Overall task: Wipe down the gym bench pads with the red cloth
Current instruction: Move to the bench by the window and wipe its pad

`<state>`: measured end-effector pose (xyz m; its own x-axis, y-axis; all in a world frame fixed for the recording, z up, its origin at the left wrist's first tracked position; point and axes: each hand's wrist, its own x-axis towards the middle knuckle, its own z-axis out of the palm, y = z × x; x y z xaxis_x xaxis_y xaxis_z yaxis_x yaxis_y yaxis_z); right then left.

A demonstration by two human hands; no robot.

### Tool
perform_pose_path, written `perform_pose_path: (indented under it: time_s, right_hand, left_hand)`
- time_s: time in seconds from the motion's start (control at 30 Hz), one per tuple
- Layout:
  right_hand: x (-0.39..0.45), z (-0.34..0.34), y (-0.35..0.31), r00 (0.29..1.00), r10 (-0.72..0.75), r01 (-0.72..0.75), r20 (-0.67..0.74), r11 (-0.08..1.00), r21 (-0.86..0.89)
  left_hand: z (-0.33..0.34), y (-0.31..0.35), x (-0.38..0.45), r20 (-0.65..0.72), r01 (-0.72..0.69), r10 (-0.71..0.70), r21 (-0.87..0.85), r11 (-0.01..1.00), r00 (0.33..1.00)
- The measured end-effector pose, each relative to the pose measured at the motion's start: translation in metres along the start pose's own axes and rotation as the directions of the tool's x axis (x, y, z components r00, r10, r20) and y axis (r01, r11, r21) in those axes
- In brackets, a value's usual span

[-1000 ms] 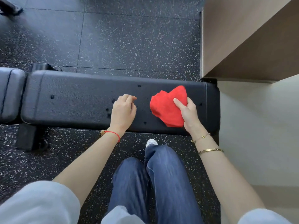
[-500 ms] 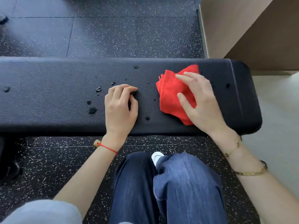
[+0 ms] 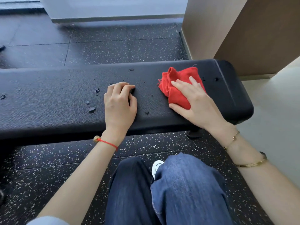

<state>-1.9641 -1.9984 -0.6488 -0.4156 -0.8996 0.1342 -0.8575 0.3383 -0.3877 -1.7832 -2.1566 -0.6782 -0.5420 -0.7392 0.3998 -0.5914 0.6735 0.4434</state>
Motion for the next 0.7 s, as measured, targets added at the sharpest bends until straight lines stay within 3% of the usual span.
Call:
perform_pose_path:
  time_s: [0.17, 0.4, 0.57, 0.7]
  right_hand:
    - [0.050, 0.007, -0.015, 0.994, 0.111, -0.111, 0.001, 0.994, 0.013]
    - [0.015, 0.018, -0.029, 0.998, -0.059, 0.060, -0.036, 0.998, 0.027]
    - [0.031, 0.000, 0.007, 0.994, 0.091, -0.091, -0.061, 0.996, 0.009]
    - [0.059, 0.008, -0.011, 0.989, 0.130, -0.130, -0.075, 0.992, 0.003]
  left_hand:
    - [-0.002, 0.002, 0.001, 0.011, 0.007, -0.007, 0.021, 1.000, 1.000]
    - [-0.002, 0.001, 0.000, 0.022, 0.023, -0.023, 0.007, 1.000, 0.999]
    - [-0.002, 0.001, 0.000, 0.020, 0.028, -0.028, -0.005, 1.000, 0.999]
    - [-0.001, 0.002, 0.000, 0.018, 0.032, -0.032, -0.006, 0.999, 0.999]
